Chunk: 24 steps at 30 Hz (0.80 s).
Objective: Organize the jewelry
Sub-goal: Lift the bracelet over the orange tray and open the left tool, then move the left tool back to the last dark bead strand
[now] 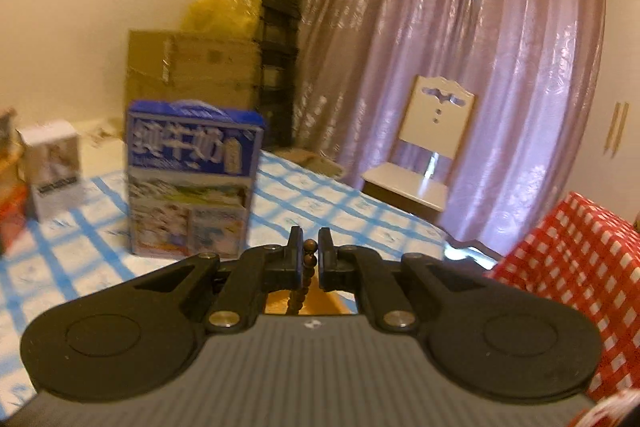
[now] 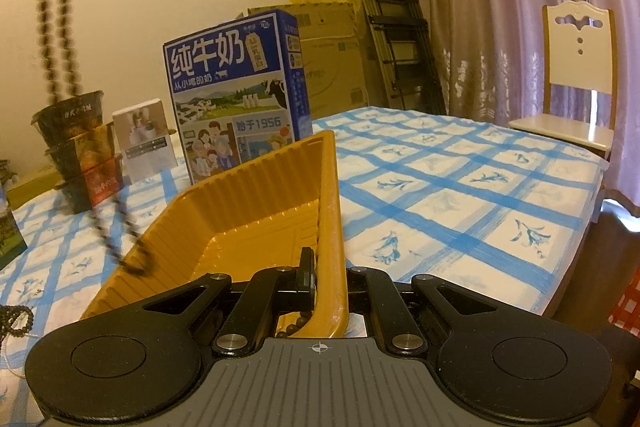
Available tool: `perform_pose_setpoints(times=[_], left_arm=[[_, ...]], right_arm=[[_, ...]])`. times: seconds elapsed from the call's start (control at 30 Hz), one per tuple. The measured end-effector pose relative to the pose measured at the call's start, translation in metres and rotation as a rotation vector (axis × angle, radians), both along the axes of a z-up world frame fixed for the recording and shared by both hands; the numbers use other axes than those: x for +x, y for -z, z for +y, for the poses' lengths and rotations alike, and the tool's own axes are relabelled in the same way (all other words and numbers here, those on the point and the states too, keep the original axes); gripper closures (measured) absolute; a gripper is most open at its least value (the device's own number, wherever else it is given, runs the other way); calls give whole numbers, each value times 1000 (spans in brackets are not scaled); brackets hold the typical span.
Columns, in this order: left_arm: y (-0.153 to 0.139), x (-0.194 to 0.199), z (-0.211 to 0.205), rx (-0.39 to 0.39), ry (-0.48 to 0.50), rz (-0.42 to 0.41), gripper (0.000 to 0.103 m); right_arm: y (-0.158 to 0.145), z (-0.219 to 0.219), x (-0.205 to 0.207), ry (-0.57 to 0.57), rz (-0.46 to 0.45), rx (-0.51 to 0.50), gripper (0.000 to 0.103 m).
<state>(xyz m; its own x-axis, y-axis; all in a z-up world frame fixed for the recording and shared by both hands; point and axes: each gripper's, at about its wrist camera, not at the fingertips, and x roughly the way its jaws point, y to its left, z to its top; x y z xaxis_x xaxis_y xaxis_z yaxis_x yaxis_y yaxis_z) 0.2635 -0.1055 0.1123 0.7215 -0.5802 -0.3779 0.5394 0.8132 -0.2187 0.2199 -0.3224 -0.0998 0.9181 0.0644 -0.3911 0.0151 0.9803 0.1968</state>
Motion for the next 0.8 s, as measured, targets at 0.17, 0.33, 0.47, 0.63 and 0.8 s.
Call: perform_pose_setpoints(times=[0.17, 0.33, 0.47, 0.63, 0.8], left_arm=[[28, 14, -30, -2, 39, 76, 97], [63, 32, -45, 7, 33, 179, 97], [91, 44, -51, 30, 22, 258, 97], [105, 46, -49, 52, 0, 278, 94], [106, 42, -36, 76, -43, 259, 83]], right_arm=[[-1, -1, 0, -1, 2, 6, 97], [-1, -1, 1, 0, 4, 8, 97], [-1, -1, 1, 0, 5, 8, 97], [-1, -1, 2, 3, 11, 9, 97], [0, -2, 2, 4, 14, 13, 97]])
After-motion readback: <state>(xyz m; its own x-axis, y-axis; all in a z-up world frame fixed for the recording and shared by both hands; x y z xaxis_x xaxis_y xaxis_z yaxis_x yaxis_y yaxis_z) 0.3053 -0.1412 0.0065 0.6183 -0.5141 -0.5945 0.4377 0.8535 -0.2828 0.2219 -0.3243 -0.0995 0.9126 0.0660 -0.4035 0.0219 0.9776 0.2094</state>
